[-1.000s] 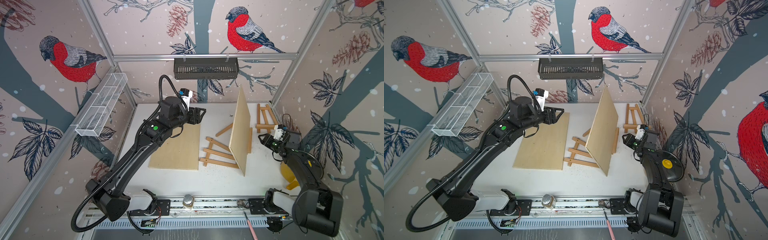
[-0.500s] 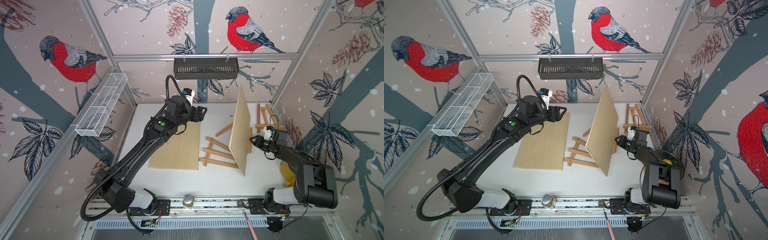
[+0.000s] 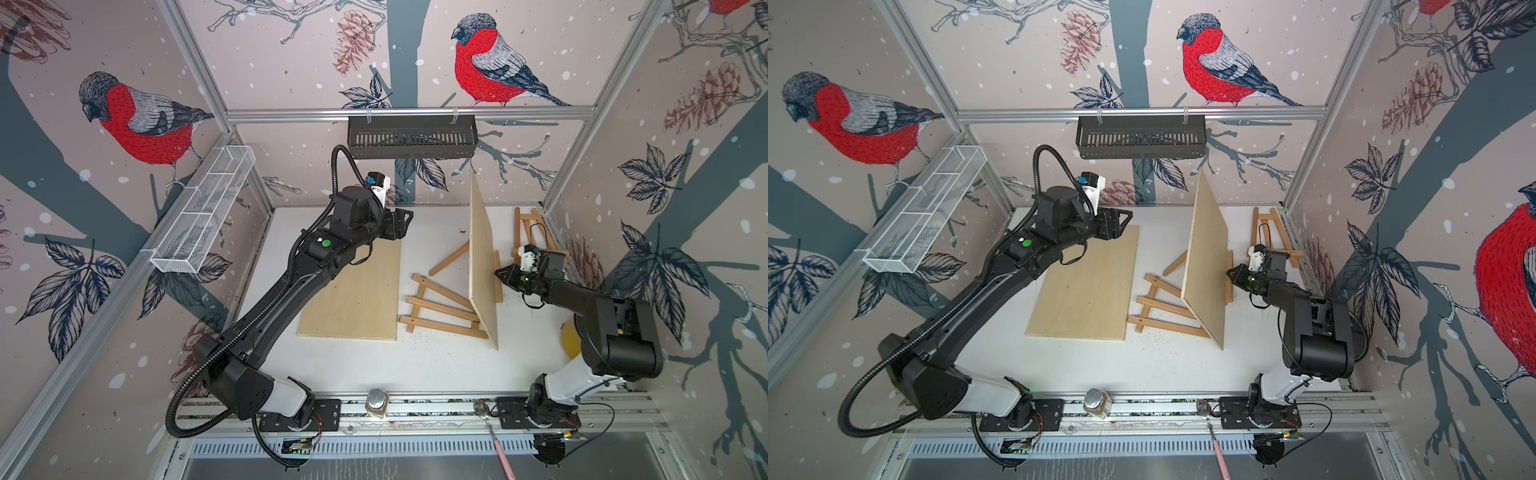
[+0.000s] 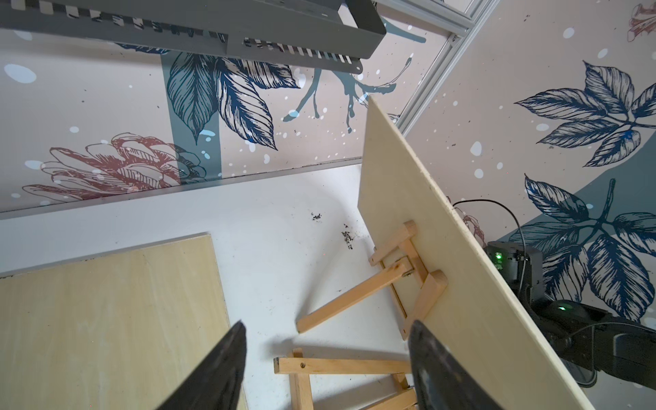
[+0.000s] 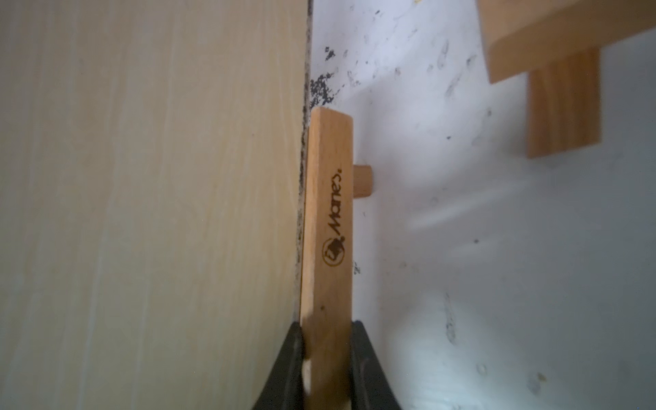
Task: Disassemble the easel
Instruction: Adjust the easel at the center of the board.
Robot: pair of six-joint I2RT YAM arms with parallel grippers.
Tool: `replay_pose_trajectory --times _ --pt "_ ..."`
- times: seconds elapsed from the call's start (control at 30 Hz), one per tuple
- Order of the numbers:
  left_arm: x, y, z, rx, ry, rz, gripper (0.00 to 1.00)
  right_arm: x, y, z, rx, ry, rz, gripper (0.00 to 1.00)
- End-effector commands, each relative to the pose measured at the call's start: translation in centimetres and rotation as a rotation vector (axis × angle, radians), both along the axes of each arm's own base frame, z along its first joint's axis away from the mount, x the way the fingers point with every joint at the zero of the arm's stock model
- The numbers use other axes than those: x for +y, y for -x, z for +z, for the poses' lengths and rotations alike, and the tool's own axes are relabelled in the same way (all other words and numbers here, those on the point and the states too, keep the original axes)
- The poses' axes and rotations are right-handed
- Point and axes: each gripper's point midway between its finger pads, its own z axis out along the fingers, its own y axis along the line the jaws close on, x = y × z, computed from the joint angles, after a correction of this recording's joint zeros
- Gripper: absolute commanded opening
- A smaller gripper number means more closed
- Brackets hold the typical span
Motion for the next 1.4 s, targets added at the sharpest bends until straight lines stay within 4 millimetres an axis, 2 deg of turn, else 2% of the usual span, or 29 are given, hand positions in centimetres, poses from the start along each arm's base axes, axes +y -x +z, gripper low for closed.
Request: replay_pose_trajectory --times 0.0,0.13,0.57,0.7,0.8,0.83,0.87,0.97,1.1,1.2,1.27,1.37 --pt "-0.3 0.2 1.0 -0.021 0.003 -0.035 0.71 0.7 -0.2 -1.0 0.020 0.038 0.049 0.16" --pt "-0.8 0.4 1.5 -0.009 0.016 -0.070 0.71 2.3 -0.7 -1.6 0.044 0.034 0.088 0.14" --pt "-3.1 -0.2 0.6 0.115 0.047 -0.141 0.74 7.4 0.0 -2.2 0.058 0.039 0.143 0.14" --pt "-3.5 -0.4 0.4 0.160 0.052 -0.142 0.74 7.8 0.6 -1.7 0.041 0.051 0.114 0.15" --pt "-3.9 -0.5 -0.2 0.207 0.044 -0.156 0.73 7.2 0.8 -1.5 0.029 0.075 0.081 0.18" --pt "-4.1 -0.5 -0.6 0.230 0.037 -0.162 0.72 6.7 0.8 -1.3 0.023 0.085 0.066 0.21" --pt "-4.2 -0.5 -0.9 0.251 0.027 -0.169 0.71 6.3 0.7 -1.0 0.018 0.089 0.053 0.30" --pt "-4.4 -0.5 -1.9 0.316 -0.004 -0.175 0.66 4.3 0.4 0.3 -0.011 0.096 0.010 0.42" --pt "-4.8 -0.5 -2.5 0.381 -0.020 -0.183 0.60 1.2 0.1 2.7 -0.051 0.132 -0.041 0.46" --pt "-5.5 -0.1 -2.2 0.394 -0.033 -0.194 0.59 -0.8 0.0 4.7 -0.079 0.165 -0.065 0.48" --pt "-6.0 0.1 -1.8 0.398 -0.050 -0.198 0.58 -1.5 -0.1 5.7 -0.099 0.176 -0.071 0.48" --pt "-7.3 0.6 -1.3 0.405 -0.061 -0.217 0.56 -1.3 -0.2 7.0 -0.127 0.172 -0.056 0.48"
